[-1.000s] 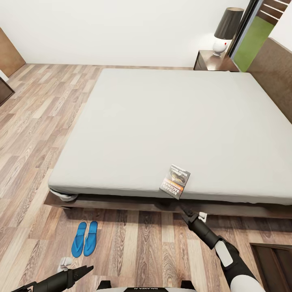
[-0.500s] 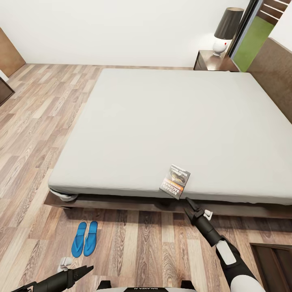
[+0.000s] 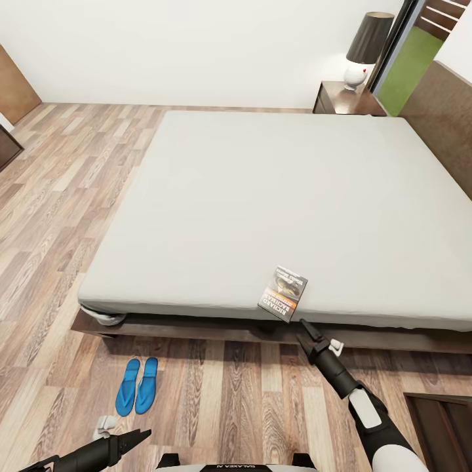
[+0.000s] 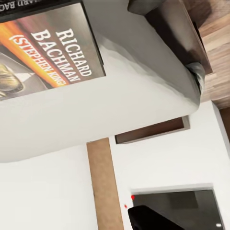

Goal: In the bedroom, move the book from the bed onto either nightstand, and place the two sandals side by side next to the bed.

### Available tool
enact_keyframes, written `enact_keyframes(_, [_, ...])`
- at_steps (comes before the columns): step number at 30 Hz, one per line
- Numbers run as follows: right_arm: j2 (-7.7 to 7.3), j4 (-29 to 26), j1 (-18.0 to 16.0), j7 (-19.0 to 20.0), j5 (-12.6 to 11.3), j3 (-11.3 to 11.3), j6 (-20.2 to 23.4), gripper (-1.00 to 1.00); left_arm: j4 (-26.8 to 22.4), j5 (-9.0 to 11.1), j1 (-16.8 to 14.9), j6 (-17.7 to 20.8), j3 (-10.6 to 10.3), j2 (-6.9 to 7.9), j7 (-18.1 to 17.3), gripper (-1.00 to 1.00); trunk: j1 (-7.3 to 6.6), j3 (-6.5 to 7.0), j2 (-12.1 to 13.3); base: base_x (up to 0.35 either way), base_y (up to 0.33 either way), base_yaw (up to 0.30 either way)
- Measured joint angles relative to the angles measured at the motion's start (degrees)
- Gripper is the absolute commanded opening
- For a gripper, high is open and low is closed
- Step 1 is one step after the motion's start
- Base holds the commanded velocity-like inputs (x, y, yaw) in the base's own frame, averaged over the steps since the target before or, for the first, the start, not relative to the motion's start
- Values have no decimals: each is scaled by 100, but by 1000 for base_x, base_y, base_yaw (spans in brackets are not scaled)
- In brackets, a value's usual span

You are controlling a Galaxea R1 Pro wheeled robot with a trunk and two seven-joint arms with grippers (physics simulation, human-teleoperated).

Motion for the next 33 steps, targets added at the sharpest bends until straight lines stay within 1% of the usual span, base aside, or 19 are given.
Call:
enact_keyframes(7, [-2, -26, 0, 7, 1, -6, -117, 100, 0, 0, 0, 0, 0, -32, 0, 100, 0, 0, 0, 0, 0, 0])
enact_keyframes(16, [-3, -37, 1, 8, 1, -6, -134, 100, 0, 0, 0, 3, 0, -40, 0, 100, 0, 0, 0, 0, 0, 0])
enact_keyframes(33, [-3, -35, 1, 8, 1, -6, -135, 100, 0, -8, 0, 8, 0, -86, 0, 100, 373, -305, -681, 0, 0, 0])
